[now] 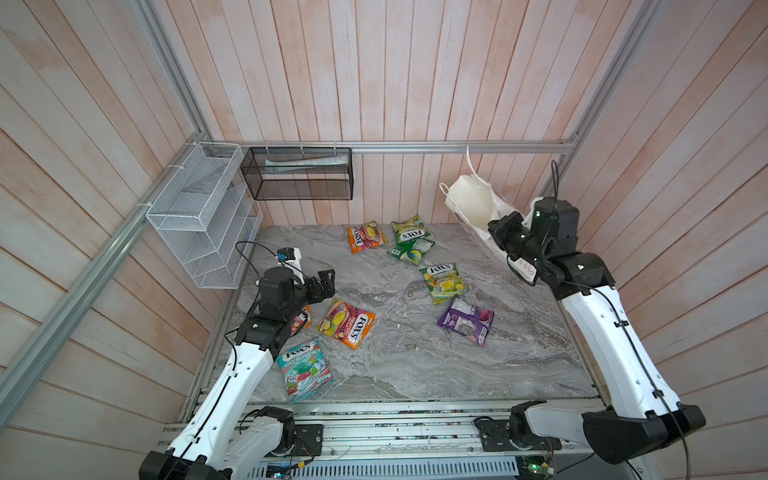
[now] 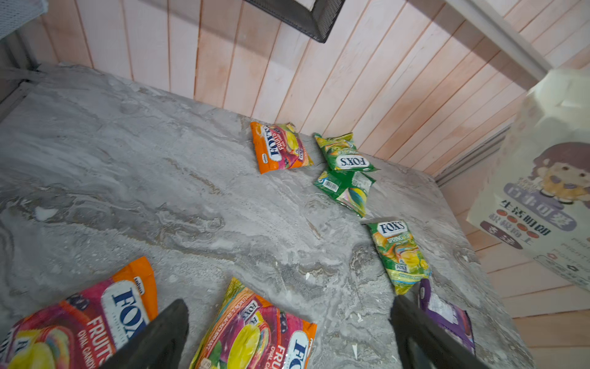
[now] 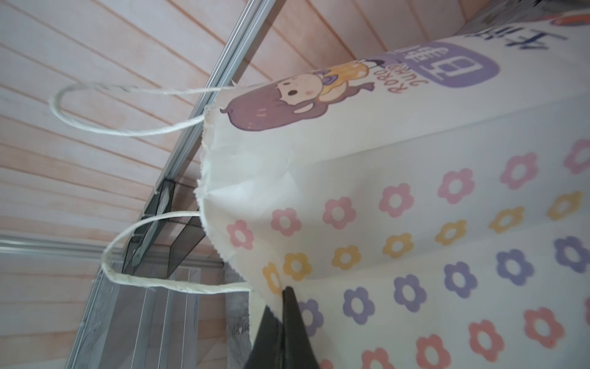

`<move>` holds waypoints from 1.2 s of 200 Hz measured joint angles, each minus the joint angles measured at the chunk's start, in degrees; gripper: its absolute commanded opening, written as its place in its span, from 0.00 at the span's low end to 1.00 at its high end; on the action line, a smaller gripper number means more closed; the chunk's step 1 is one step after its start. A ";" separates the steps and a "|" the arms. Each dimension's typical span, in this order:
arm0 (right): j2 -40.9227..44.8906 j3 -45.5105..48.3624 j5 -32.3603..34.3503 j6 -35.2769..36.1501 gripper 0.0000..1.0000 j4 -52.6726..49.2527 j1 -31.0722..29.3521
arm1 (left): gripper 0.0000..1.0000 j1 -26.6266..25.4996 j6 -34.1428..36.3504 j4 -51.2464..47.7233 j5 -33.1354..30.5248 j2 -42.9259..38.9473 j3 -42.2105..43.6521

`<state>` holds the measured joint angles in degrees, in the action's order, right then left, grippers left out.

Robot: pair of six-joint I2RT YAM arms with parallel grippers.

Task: Place the snacks into the paper bag
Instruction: 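Grip the bag rim with the right gripper and drag it toward the table center, then lower the left gripper onto the orange-pink Fox's Fruits bag and grasp it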

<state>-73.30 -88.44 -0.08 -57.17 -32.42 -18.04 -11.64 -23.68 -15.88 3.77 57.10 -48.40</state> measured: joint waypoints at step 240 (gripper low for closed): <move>-2.60 23.61 -0.57 -19.32 0.00 17.05 -15.19 | 1.00 21.05 -24.17 -10.36 -6.88 10.54 3.15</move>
<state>-75.90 -64.84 -0.64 -76.49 -15.38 -33.23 9.41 -47.86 -26.24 -3.11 67.64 -45.25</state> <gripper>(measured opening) 0.041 0.999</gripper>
